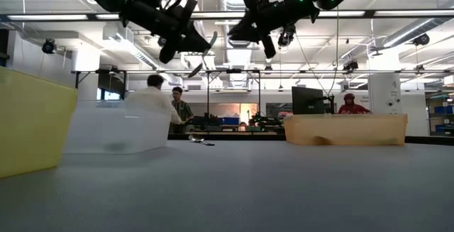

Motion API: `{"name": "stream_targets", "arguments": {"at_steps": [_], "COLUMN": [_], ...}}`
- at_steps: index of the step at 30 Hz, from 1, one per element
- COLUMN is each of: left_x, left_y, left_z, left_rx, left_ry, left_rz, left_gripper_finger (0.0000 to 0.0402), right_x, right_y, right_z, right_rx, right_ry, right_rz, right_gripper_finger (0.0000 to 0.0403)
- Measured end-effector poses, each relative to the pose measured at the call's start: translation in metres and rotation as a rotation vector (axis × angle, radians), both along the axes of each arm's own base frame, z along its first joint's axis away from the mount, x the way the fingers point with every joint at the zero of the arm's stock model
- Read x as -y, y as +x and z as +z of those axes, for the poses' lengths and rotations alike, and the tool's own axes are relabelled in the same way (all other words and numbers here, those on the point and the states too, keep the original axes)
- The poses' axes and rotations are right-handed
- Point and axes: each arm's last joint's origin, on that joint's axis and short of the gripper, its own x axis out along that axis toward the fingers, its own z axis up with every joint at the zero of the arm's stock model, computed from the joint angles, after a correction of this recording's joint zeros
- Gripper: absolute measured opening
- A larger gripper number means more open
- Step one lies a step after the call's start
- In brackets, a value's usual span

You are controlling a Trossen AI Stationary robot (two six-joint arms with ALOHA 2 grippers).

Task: Sort silverware by color (type)
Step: Put the green spoon into the orange bin

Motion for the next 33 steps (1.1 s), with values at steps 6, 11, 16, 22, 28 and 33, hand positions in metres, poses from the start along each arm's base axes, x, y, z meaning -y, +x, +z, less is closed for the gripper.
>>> {"name": "stream_targets", "arguments": {"at_steps": [6,11,16,22,28,33], "left_x": [0.003,0.009,0.012,0.012,0.010,0.008], "left_y": [0.017,0.024,0.026,0.026,0.037,0.056], "left_z": [-0.005,-0.006,-0.004,-0.003,-0.005,0.000], "left_rx": [0.076,0.099,0.121,0.128,0.147,0.148], "left_ry": [-0.045,-0.052,-0.042,-0.039,-0.055,-0.042], "left_rz": [-0.039,-0.059,-0.071,-0.069,-0.077,-0.109], "left_gripper_finger": [0.0024,0.0024,0.0024,0.0024,0.0024,0.0024], "right_x": [0.001,0.002,0.002,0.002,0.002,0.002], "right_y": [0.000,0.000,0.000,0.000,0.000,0.000], "right_z": [0.001,0.001,0.001,0.001,0.003,0.002], "right_rx": [0.017,0.015,0.015,0.014,0.026,0.020], "right_ry": [0.026,0.020,0.019,0.002,-0.007,-0.004], "right_rz": [0.004,-0.040,-0.044,-0.041,-0.042,-0.043], "right_gripper_finger": [0.0107,0.0136,0.0143,0.0134,0.0120,0.0112]}}
